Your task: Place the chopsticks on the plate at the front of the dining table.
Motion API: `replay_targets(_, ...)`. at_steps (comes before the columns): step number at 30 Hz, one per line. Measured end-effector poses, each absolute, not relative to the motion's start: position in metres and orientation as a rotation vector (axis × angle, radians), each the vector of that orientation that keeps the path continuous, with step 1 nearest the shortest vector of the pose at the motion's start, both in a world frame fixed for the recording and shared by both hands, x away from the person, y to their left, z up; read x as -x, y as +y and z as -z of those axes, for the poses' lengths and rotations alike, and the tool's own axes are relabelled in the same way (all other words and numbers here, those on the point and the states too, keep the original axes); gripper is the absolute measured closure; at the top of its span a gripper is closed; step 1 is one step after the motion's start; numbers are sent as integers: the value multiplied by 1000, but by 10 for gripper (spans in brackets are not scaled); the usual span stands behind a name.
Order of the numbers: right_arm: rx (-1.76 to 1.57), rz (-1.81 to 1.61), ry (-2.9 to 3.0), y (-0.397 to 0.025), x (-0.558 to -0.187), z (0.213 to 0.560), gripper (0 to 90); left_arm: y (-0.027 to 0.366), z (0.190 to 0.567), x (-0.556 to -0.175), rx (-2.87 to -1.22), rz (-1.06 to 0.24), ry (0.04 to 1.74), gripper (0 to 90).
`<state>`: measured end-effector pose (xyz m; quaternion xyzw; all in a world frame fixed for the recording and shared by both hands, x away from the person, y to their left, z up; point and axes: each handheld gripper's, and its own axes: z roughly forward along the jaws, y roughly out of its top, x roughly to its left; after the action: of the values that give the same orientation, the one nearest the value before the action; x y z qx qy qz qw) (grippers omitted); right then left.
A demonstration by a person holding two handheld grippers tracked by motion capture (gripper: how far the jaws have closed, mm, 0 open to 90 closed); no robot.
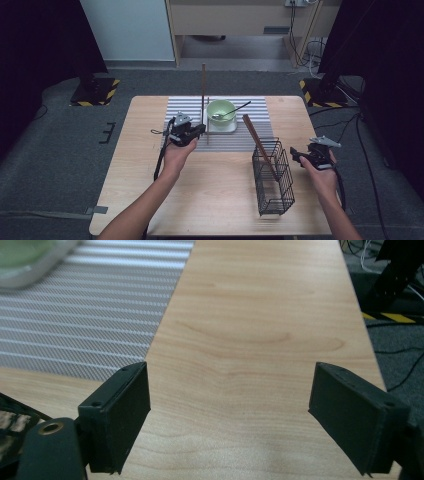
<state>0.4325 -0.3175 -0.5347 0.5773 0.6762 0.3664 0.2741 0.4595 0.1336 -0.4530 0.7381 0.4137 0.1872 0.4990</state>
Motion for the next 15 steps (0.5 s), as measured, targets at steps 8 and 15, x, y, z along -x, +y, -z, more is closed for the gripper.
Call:
replay_targets(8,-1585,-895,1857,-314,-440,554,150,134,449,-461,-1776,-483,1026,861)
replay_targets(15,-1597,-856,1882,-309,-442,562,133,134,449,-460,-1772,-495,1043,861)
